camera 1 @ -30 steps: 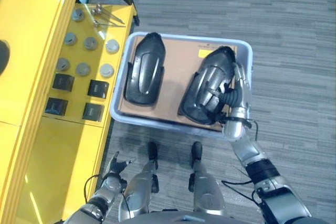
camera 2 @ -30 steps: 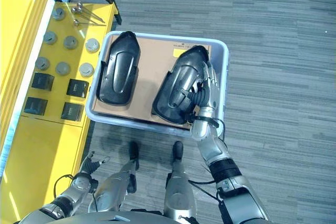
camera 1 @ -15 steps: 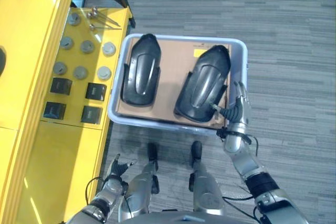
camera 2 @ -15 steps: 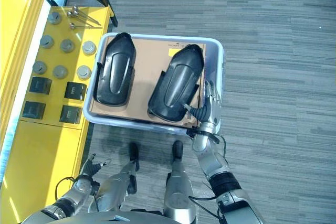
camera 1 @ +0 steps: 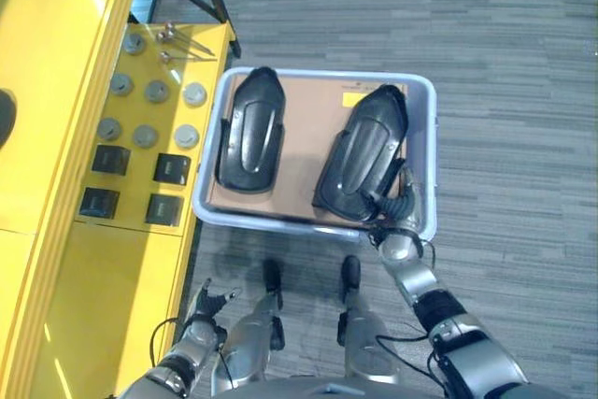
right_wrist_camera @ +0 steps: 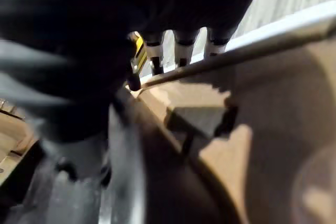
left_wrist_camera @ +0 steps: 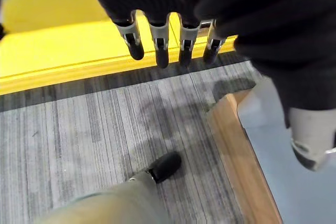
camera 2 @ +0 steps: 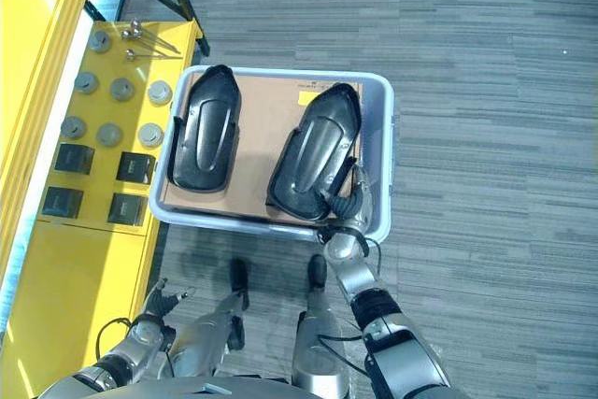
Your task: Move parts from the plastic box to the shelf.
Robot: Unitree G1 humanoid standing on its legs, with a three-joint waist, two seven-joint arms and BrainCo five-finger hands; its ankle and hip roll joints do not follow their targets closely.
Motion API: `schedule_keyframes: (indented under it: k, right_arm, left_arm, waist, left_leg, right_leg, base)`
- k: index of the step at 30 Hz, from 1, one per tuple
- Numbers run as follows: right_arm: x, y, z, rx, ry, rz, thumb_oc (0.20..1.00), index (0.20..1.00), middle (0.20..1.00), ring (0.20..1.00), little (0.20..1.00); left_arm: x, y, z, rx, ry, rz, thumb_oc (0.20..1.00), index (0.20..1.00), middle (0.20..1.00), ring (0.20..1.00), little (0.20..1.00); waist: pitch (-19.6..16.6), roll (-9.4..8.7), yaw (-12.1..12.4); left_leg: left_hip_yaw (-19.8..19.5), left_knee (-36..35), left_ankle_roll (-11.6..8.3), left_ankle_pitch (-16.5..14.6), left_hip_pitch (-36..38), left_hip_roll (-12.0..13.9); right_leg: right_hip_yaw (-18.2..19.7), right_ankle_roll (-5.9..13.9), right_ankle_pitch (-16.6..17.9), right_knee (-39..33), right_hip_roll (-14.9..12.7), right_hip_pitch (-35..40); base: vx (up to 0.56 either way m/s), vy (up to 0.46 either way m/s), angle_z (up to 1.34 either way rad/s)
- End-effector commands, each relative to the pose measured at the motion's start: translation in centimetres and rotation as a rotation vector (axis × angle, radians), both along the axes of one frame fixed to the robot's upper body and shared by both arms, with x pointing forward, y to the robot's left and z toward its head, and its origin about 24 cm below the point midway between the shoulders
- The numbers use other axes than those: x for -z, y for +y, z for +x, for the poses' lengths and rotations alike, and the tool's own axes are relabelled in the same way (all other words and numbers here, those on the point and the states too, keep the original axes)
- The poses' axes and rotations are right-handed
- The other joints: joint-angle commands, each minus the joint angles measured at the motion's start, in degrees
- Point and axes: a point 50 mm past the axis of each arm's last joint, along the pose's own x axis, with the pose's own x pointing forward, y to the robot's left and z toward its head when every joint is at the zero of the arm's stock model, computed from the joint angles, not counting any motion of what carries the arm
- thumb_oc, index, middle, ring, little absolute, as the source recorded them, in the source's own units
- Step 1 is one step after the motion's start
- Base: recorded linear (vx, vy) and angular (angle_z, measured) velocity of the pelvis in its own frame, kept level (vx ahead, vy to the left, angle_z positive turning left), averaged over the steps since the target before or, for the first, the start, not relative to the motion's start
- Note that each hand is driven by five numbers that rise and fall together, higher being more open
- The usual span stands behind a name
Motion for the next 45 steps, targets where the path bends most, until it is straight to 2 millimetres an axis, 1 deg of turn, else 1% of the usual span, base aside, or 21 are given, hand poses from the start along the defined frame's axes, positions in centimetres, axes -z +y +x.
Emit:
schedule_keyframes:
  k: [1, 8, 9, 11, 13, 14, 17, 20, 22, 23, 24, 27, 28, 29, 30, 32, 34, 35, 37, 43, 45]
  right_arm:
    - [0.2, 1.0, 0.2, -0.105, 0.018, 0.087, 0.200, 0.200, 0.200, 0.200, 0.200]
    - [0.7, -0.3, -0.3, -0.095, 0.050, 0.058, 0.200, 0.200, 0.200, 0.200, 0.200]
    - [1.2, -1.6, -0.9, -0.056, 0.079, 0.032, 0.200, 0.200, 0.200, 0.200, 0.200]
    - [1.5, -2.2, -1.2, -0.042, 0.093, 0.018, 0.200, 0.200, 0.200, 0.200, 0.200]
    - [1.4, -5.5, -2.4, 0.022, 0.116, -0.069, 0.200, 0.200, 0.200, 0.200, 0.200]
    - [1.4, -5.5, -2.5, 0.023, 0.118, -0.069, 0.200, 0.200, 0.200, 0.200, 0.200]
    - [-0.3, -8.3, -3.4, 0.028, 0.092, -0.199, 0.200, 0.200, 0.200, 0.200, 0.200]
    - [-2.8, -10.8, -4.2, -0.012, 0.075, -0.392, 0.200, 0.200, 0.200, 0.200, 0.200]
    - [-4.7, -11.1, -3.9, -0.017, 0.013, -0.447, 0.200, 0.200, 0.200, 0.200, 0.200]
    - [-6.4, -10.9, -3.9, -0.044, -0.042, -0.513, 0.200, 0.200, 0.200, 0.200, 0.200]
    - [-9.3, -11.0, -4.2, -0.033, -0.150, -0.592, 0.200, 0.200, 0.200, 0.200, 0.200]
    - [-13.1, -10.1, -4.9, -0.034, -0.317, -0.675, 0.200, 0.200, 0.200, 0.200, 0.200]
    - [-13.1, -10.1, -5.0, -0.034, -0.315, -0.675, 0.200, 0.200, 0.200, 0.200, 0.200]
    - [-13.9, -9.6, -5.1, -0.036, -0.359, -0.696, 0.200, 0.200, 0.200, 0.200, 0.200]
    - [-15.9, -7.7, -5.4, -0.084, -0.483, -0.727, 0.200, 0.200, 0.200, 0.200, 0.200]
    - [-16.7, -6.9, -5.5, -0.103, -0.531, -0.729, 0.200, 0.200, 0.200, 0.200, 0.200]
    - [-18.8, -3.2, -5.6, -0.189, -0.688, -0.735, 0.200, 0.200, 0.200, 0.200, 0.200]
    - [-18.8, -3.2, -5.6, -0.189, -0.688, -0.736, 0.200, 0.200, 0.200, 0.200, 0.200]
    - [-19.7, -1.2, -5.9, -0.234, -0.780, -0.687, 0.200, 0.200, 0.200, 0.200, 0.200]
    - [-20.2, 1.3, -6.7, -0.319, -0.869, -0.633, 0.200, 0.200, 0.200, 0.200, 0.200]
    - [-20.3, 2.8, -7.2, -0.394, -0.898, -0.604, 0.200, 0.200, 0.200, 0.200, 0.200]
  left_arm:
    - [0.2, 0.8, -0.1, 0.015, 0.039, 0.038, 1.000, 1.000, 1.000, 1.000, 1.000]
    - [0.5, 1.2, -0.6, 0.013, 0.065, 0.041, 1.000, 1.000, 1.000, 1.000, 1.000]
    - [0.5, 1.4, -0.8, 0.017, 0.070, 0.046, 1.000, 1.000, 1.000, 1.000, 1.000]
    - [0.6, 1.4, -1.0, 0.015, 0.070, 0.044, 1.000, 1.000, 1.000, 1.000, 1.000]
    - [-0.6, 1.6, 0.4, 0.012, -0.040, -0.015, 1.000, 1.000, 1.000, 1.000, 1.000]
    - [-0.6, 1.6, 0.4, 0.012, -0.039, -0.015, 1.000, 1.000, 1.000, 1.000, 1.000]
    - [-3.3, 2.1, 2.6, 0.045, -0.212, -0.077, 1.000, 1.000, 1.000, 1.000, 1.000]
    - [-7.7, 3.4, 4.5, 0.095, -0.439, -0.140, 1.000, 1.000, 1.000, 1.000, 1.000]
    - [-9.4, 4.0, 5.0, 0.109, -0.506, -0.145, 1.000, 1.000, 1.000, 1.000, 1.000]
    - [-10.1, 4.5, 5.0, 0.111, -0.535, -0.136, 1.000, 1.000, 1.000, 1.000, 1.000]
    - [-12.9, 5.0, 5.4, 0.125, -0.652, -0.136, 1.000, 1.000, 1.000, 1.000, 1.000]
    - [-17.0, 5.0, 5.6, 0.153, -0.830, -0.144, 1.000, 1.000, 1.000, 1.000, 1.000]
    - [-17.0, 5.0, 5.5, 0.153, -0.828, -0.143, 1.000, 1.000, 1.000, 1.000, 1.000]
    - [-18.5, 4.5, 5.5, 0.172, -0.896, -0.165, 1.000, 1.000, 1.000, 1.000, 1.000]
    - [-20.5, 3.0, 5.9, 0.217, -0.991, -0.246, 1.000, 1.000, 1.000, 1.000, 1.000]
    - [-21.4, 2.2, 6.1, 0.239, -1.025, -0.301, 1.000, 1.000, 1.000, 1.000, 1.000]
    - [-21.4, -1.6, 7.2, 0.237, -0.977, -0.654, 1.000, 1.000, 1.000, 1.000, 1.000]
    - [-21.4, -1.6, 7.2, 0.238, -0.978, -0.655, 1.000, 1.000, 1.000, 1.000, 1.000]
    - [-21.6, -4.0, 7.9, 0.255, -0.940, -0.810, 1.000, 1.000, 1.000, 1.000, 1.000]
    - [-23.0, -6.7, 8.5, 0.290, -0.925, -0.965, 1.000, 1.000, 1.000, 1.000, 1.000]
    - [-24.4, -8.2, 8.5, 0.376, -0.919, -1.052, 1.000, 1.000, 1.000, 1.000, 1.000]
  waist:
    - [-1.7, -2.53, 1.9]
    - [-2.2, -2.89, 1.8]
    - [-2.9, -3.15, 1.7]
    - [-3.2, -3.31, 1.7]
    - [-4.9, -3.81, 1.7]
    - [-4.9, -3.81, 1.8]
    - [-6.1, -4.13, 1.8]
    - [-7.5, -4.25, 2.3]
    - [-9.0, -4.62, 2.5]
    - [-9.4, -4.82, 2.6]
    - [-10.7, -5.02, 2.8]
    - [-12.2, -5.40, 3.3]
    - [-12.2, -5.42, 3.3]
    - [-12.7, -5.51, 3.5]
    - [-13.7, -5.94, 3.5]
    - [-14.0, -6.03, 3.5]
    - [-15.2, -6.32, 2.8]
    - [-15.1, -6.32, 2.8]
    - [-15.5, -6.27, 2.3]
    - [-16.0, -6.48, 1.5]
    - [-16.4, -6.66, 1.0]
  left_leg:
    - [-1.0, -0.3, -4.27, -2.4, 1.3, 2.2]
    - [-1.0, -0.3, -4.33, -2.7, 2.1, 2.5]
    - [-0.9, -0.3, -4.31, -3.0, 3.0, 2.6]
    - [-0.9, -0.3, -4.28, -3.2, 3.5, 2.7]
    - [-0.8, -0.3, -4.21, -3.9, 5.6, 3.1]
    - [-0.8, -0.3, -4.21, -3.9, 5.7, 3.1]
    - [-0.6, -0.3, -4.12, -4.4, 7.9, 3.4]
    - [-0.7, -0.3, -4.26, -5.3, 10.7, 3.8]
    - [-0.6, -0.3, -4.18, -5.4, 11.7, 3.8]
    - [-0.5, -0.3, -4.18, -5.7, 12.3, 3.9]
    - [-0.3, -0.3, -4.11, -5.4, 13.0, 4.0]
    - [-0.3, -0.3, -4.27, -5.8, 14.2, 4.3]
    - [-0.3, -0.3, -4.28, -5.8, 14.3, 4.3]
    - [-0.3, -0.3, -4.31, -5.9, 14.8, 4.4]
    - [-0.4, -0.3, -4.32, -6.0, 15.5, 4.7]
    - [-0.4, -0.3, -4.36, -6.1, 15.7, 4.9]
    - [-0.3, -0.3, -4.38, -6.1, 16.5, 5.3]
    - [-0.3, -0.3, -4.38, -6.1, 16.5, 5.3]
    - [-0.2, -0.3, -4.27, -6.2, 16.9, 5.4]
    - [0.1, -0.3, -4.15, -6.2, 17.4, 5.6]
    - [0.1, -0.3, -4.03, -6.4, 17.6, 5.5]
  right_leg:
    - [-0.3, 6.06, -0.1, 0.1, -7.1, 0.3]
    - [-0.7, 6.06, -0.6, 0.1, -6.9, 1.4]
    - [-0.8, 6.04, -0.9, 0.1, -6.8, 2.2]
    - [-0.8, 6.03, -1.0, 0.2, -6.8, 2.7]
    - [-1.2, 6.08, -1.9, 0.2, -6.7, 5.0]
    - [-1.2, 6.09, -1.9, 0.2, -6.7, 5.1]
    - [-1.4, 6.11, -2.7, 0.4, -6.5, 7.2]
    - [-2.0, 6.07, -4.1, 0.6, -6.3, 10.0]
    - [-2.1, 6.02, -4.4, 0.6, -6.2, 11.0]
    - [-2.0, 5.99, -4.6, 0.5, -6.1, 11.6]
    - [-2.1, 5.84, -4.6, 0.5, -6.1, 12.2]
    - [-2.1, 5.51, -5.3, 0.3, -5.6, 13.6]
    - [-2.1, 5.50, -5.3, 0.3, -5.6, 13.7]
    - [-2.1, 5.36, -5.5, 0.2, -5.3, 14.2]
    - [-2.1, 5.07, -6.0, 0.2, -4.9, 15.1]
    - [-2.2, 4.97, -6.1, 0.2, -4.7, 15.3]
    - [-1.9, 4.61, -6.4, 0.4, -3.8, 15.8]
    - [-1.9, 4.61, -6.4, 0.4, -3.8, 15.8]
    - [-1.6, 4.48, -6.4, 0.5, -3.6, 15.9]
    - [-1.2, 4.28, -6.7, 0.9, -3.2, 16.1]
    - [-0.9, 4.20, -6.8, 1.1, -3.1, 16.2]
  base:
    - [0.00, 0.000, 0.00]
    - [0.00, 0.000, 0.00]
    - [0.04, -0.026, 0.05]
    - [0.04, -0.031, 0.10]
    - [0.06, -0.048, 0.03]
    - [0.04, -0.037, 0.04]
    - [0.02, -0.012, 0.00]
    - [0.04, -0.047, -0.04]
    - [0.04, -0.052, 0.00]
    - [0.02, -0.070, -0.04]
    - [0.05, -0.074, -0.09]
    - [0.01, -0.060, -0.05]
    - [0.03, -0.047, -0.01]
    - [0.02, -0.085, 0.01]
    - [0.02, -0.085, 0.04]
    - [0.00, -0.065, 0.03]
    - [-0.01, -0.062, 0.02]
    - [0.00, 0.000, 0.00]
    - [0.00, -0.003, -0.03]
    - [0.01, -0.004, -0.05]
    - [0.01, 0.006, -0.06]
